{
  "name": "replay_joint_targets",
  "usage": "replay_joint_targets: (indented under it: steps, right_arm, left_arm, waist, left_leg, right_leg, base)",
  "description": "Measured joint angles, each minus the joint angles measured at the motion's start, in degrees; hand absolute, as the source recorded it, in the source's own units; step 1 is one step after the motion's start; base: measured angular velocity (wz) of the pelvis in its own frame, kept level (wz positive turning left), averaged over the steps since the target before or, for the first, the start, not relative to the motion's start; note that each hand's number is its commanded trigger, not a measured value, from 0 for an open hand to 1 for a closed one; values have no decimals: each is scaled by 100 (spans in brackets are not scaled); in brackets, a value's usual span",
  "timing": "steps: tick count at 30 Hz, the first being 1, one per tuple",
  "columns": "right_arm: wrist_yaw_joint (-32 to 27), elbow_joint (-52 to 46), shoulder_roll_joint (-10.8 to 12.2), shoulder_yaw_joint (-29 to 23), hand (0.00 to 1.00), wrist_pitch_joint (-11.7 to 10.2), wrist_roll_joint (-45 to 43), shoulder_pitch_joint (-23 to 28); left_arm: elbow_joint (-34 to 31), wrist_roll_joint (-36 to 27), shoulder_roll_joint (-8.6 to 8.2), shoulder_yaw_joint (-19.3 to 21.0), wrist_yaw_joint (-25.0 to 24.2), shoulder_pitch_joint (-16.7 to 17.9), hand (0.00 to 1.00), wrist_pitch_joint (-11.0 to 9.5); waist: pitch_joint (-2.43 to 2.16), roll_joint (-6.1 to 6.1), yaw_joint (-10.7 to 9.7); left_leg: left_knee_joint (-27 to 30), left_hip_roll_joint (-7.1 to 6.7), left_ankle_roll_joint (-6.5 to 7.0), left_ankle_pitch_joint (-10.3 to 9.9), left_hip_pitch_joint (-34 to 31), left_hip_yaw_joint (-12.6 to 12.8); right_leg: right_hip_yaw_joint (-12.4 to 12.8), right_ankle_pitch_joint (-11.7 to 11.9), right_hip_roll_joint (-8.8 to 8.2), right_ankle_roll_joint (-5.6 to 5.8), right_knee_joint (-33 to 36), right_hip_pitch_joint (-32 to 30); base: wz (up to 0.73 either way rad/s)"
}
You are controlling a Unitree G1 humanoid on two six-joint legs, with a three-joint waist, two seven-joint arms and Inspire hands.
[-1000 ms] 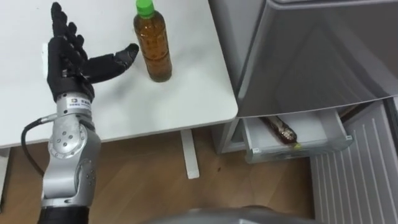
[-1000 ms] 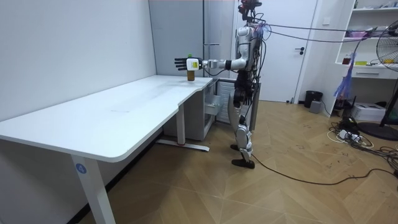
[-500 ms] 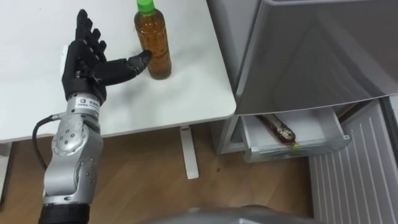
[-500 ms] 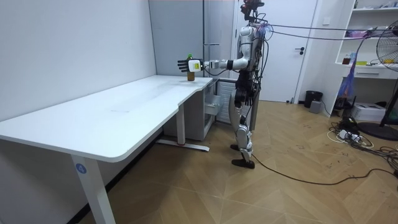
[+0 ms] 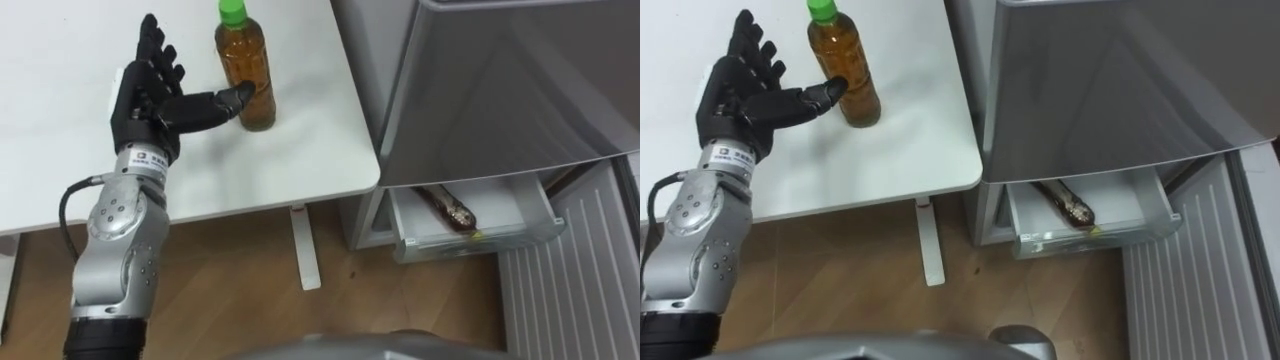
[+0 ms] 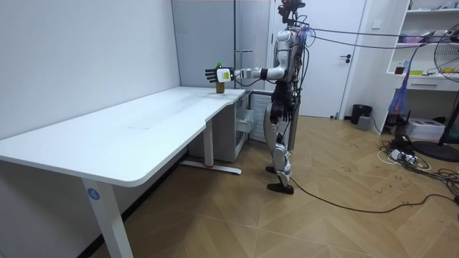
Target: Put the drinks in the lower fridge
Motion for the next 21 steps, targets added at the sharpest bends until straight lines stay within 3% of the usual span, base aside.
replay_joint_targets:
  steps: [7, 15, 21]
  right_arm:
    - [0, -107, 0, -2, 0, -2, -1, 11]
    - [62, -125, -1, -11, 0, -3, -8, 58]
    - [200, -142, -3, -8, 0, -6, -263, 35]
  left_arm:
    - [0, 6, -1, -21, -169, -18, 0, 20]
    - [-1, 11, 0, -27, -187, -401, 0, 40]
    - [-1, 22, 2, -39, -272, -412, 0, 43]
  waist:
    - [2, 2, -24]
    - [4, 25, -24]
    - [15, 60, -108]
  left_leg:
    - [-14, 10, 0, -1, 7, 1]
    - [-56, 18, 0, -1, 50, 38]
    - [-86, 24, 0, -1, 60, 102]
  right_leg:
    - [-9, -1, 9, 0, 0, 6]
    - [-2, 0, 17, 0, -7, 15]
    - [75, -2, 27, 1, -16, 5]
  base:
    - [0]
    - [-2]
    - [-4]
